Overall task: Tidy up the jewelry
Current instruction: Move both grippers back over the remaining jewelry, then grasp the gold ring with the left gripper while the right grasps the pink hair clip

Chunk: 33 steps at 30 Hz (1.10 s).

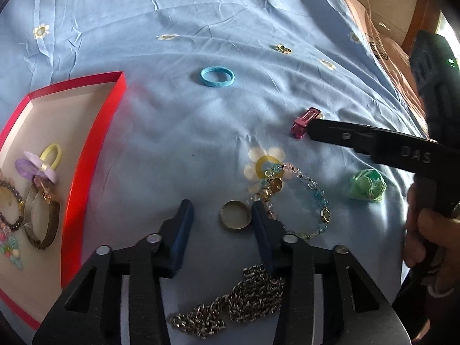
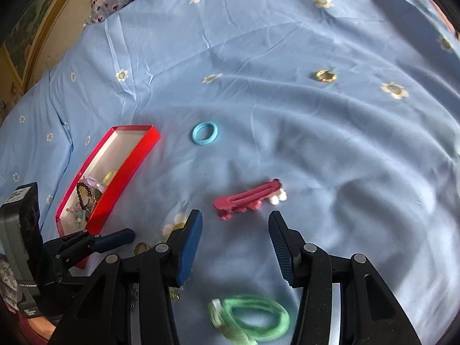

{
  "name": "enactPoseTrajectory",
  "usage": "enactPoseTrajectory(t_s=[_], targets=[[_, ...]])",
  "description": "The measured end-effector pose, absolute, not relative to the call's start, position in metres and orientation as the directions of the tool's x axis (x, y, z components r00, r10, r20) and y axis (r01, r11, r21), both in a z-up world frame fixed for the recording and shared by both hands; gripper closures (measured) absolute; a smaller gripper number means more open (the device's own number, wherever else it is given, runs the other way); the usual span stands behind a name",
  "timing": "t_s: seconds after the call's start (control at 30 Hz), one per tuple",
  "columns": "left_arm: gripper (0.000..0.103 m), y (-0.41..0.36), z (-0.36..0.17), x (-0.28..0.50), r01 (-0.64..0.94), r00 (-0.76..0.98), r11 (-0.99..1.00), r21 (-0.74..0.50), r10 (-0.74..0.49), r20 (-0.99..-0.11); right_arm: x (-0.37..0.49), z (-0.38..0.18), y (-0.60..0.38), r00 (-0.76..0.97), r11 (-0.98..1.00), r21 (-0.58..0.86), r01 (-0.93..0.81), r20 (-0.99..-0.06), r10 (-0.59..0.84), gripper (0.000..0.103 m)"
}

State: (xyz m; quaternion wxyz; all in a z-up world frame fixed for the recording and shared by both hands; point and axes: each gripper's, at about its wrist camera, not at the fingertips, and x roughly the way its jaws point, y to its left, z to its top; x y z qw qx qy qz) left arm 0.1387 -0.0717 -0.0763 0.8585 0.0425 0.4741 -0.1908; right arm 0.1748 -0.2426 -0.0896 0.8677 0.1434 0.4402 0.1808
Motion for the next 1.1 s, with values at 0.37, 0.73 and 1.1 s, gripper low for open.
enactPoseTrajectory(t_s=[0.37,0.73,1.1], targets=[[0.082,-0.059,-0.076,0.141,0.357,0.474,0.917,-0.178,-0.342,-0.811,0.203,-0.098,-0.227,0.550,0.921,0.346,-0.177,-0.741,0.384,0.066],[0.082,-0.025,-0.055,0.129,0.286,0.521,0.930,-0.233,-0.355,-0.776,0.178,-0.079,-0.219,0.558,0.889,0.381,-0.255,-0.693,0.457,0.066],[0.082,0.012,-0.033,0.118,0.211,0.579,0.943,-0.258,-0.333,-0.744,0.157,-0.059,-0.192,0.545,0.855,0.397,-0.333,-0.659,0.518,0.066]])
